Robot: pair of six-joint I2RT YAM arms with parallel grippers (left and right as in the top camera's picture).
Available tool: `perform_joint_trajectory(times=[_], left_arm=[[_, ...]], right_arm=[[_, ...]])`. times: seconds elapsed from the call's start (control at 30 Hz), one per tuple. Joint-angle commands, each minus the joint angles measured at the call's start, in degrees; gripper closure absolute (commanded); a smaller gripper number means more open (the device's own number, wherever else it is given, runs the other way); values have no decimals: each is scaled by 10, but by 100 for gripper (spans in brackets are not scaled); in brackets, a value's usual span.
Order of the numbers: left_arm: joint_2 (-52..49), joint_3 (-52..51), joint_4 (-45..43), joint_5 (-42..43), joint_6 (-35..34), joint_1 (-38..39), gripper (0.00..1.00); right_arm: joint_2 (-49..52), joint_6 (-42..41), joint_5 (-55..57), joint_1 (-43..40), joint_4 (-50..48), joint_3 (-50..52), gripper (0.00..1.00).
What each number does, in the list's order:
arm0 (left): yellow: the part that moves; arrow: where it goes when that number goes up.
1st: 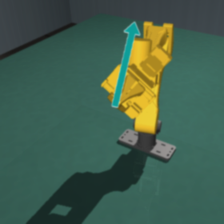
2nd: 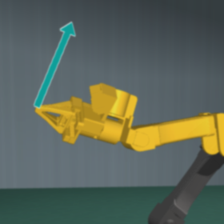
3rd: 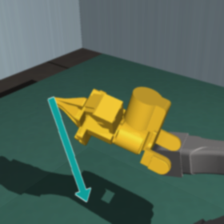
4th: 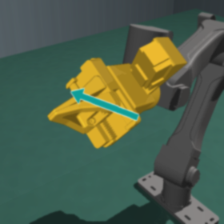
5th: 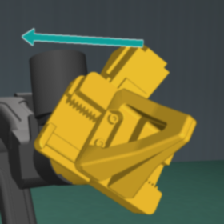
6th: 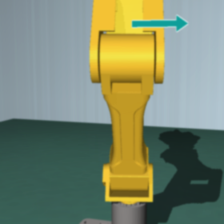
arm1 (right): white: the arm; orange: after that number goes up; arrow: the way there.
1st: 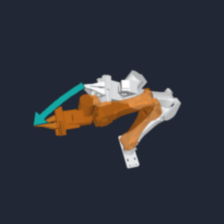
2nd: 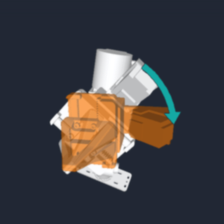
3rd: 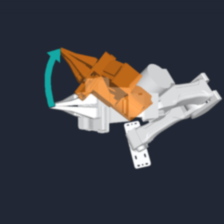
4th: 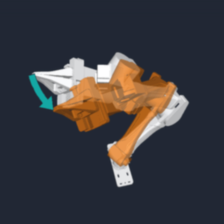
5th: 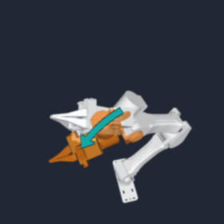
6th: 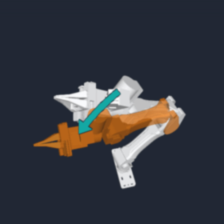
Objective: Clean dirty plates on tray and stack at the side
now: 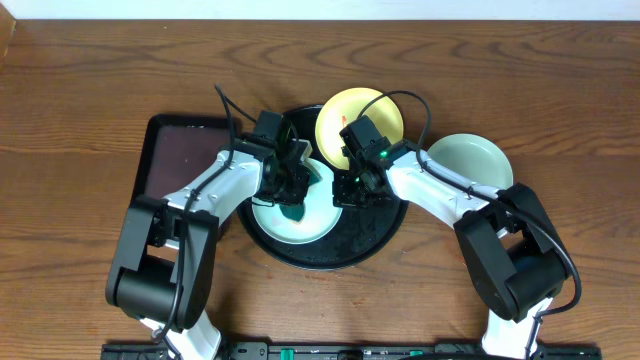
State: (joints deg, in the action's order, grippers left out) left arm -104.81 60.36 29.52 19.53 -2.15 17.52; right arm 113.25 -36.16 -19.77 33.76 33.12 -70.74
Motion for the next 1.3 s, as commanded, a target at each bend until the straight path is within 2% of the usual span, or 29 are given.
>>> perform_joint_trajectory(times=[0.0, 0.1, 0.27, 0.37, 0.43, 0.53, 0.6, 0.7, 0.77, 0.87, 1.03, 1.07, 1.1, 1.17, 1.27], left_arm=[[-7, -3, 4, -231, -189, -1, 92], [-7, -3, 20, -266, -263, -1, 93], [-7, -3, 48, -195, -259, 0, 92], [-7, -3, 61, -96, -166, 0, 92], [-7, -3, 67, 29, -60, 0, 93], [-7, -3, 66, 163, 31, 0, 92], [-7, -3, 57, 203, 56, 0, 93], [-7, -3, 28, 202, 55, -1, 92], [-7, -3, 11, 175, 30, -4, 92], [-7, -3, -3, 84, -47, -9, 92], [-7, -3, 2, -116, -144, -16, 93], [-7, -3, 6, -191, -173, -16, 93], [-7, -3, 13, -224, -192, -16, 93], [-7, 2, 34, -259, -218, -16, 93], [-7, 18, 66, -264, -222, -16, 93]], right_arm=[[9, 13, -2, -4, 5, -5, 99], [9, 13, -1, -5, 5, -5, 99], [9, 13, 0, -4, 5, -5, 99], [9, 13, 0, -4, 5, -5, 99], [9, 13, 0, -4, 5, -5, 99], [9, 13, 0, -4, 5, -5, 99], [9, 13, 0, -4, 5, -5, 99], [9, 13, 0, -4, 5, -5, 99], [9, 13, 0, -4, 5, -5, 99], [9, 13, 0, -4, 5, -5, 99], [9, 13, 0, -4, 5, -5, 99], [9, 13, 0, -4, 5, -5, 99], [9, 13, 0, -4, 5, -5, 99], [9, 13, 0, -4, 5, -5, 99], [9, 13, 0, -5, 5, -5, 99]])
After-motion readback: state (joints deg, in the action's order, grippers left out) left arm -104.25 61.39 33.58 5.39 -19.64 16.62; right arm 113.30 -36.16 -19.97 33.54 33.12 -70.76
